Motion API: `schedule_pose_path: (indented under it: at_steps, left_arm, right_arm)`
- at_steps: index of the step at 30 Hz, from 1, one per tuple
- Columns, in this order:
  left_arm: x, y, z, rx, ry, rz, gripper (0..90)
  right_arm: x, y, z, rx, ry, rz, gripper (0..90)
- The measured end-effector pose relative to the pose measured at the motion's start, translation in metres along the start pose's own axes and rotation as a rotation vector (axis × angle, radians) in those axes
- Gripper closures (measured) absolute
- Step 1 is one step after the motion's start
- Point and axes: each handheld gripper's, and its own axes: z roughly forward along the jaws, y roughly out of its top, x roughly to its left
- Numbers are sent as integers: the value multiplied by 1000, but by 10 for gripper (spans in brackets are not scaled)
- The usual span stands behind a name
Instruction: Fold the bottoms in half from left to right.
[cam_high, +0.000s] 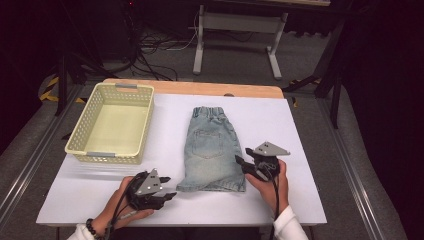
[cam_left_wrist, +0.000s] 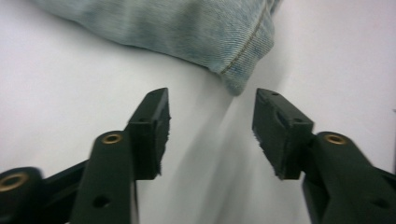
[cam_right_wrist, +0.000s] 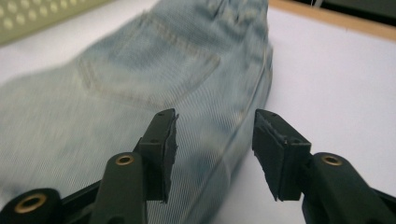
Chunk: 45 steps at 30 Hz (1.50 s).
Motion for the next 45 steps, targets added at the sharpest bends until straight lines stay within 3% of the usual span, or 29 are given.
schedule_pose_path:
  at_steps: [2,5,6,7,10,11,13,15,16,18,20,24,27,30,31,37,45]
  left_arm:
    - [3,-4,-12,-35,31,-14,410]
    - [9,-8,-21,-51,102,-26,407]
    - [9,-8,-21,-51,102,-26,428]
    - [14,-9,-22,-51,143,-34,428]
    - [24,-12,-19,-48,210,-59,559]
    - [27,-13,-19,-47,211,-68,609]
    - [34,-16,-17,-43,221,-86,624]
    - [38,-18,-17,-45,203,-105,630]
    - [39,-19,-17,-40,201,-106,627]
    - [38,-18,-15,-26,220,-94,618]
    - [37,-18,-16,-25,234,-82,588]
    - [40,-19,-17,-40,242,-100,576]
    - [44,-19,-18,-46,250,-118,611]
    - [48,-20,-17,-48,263,-130,639]
    - [50,-21,-17,-41,270,-132,646]
    - [59,-25,-14,-39,280,-176,641]
    - [56,-24,-13,-33,291,-154,610]
  right_arm:
    - [4,-10,-8,16,-9,-2,509]
    - [9,-25,-17,46,10,46,509]
    - [9,-25,-17,46,10,46,509]
    - [10,-29,-18,63,8,40,508]
    - [14,-36,-22,66,36,67,508]
    - [18,-37,-25,57,62,83,507]
    - [23,-37,-25,57,89,70,503]
    - [27,-37,-24,72,83,56,502]
    - [31,-38,-18,103,79,20,500]
    - [33,-39,-15,117,76,15,500]
    - [36,-41,-12,143,74,-1,534]
    - [36,-41,-12,157,91,6,617]
    - [36,-42,-13,159,126,20,756]
    - [39,-41,-15,159,110,-1,835]
    - [40,-40,-19,164,80,-29,858]
    - [34,-40,-30,146,33,-41,864]
    - [33,-40,-35,127,-6,-54,862]
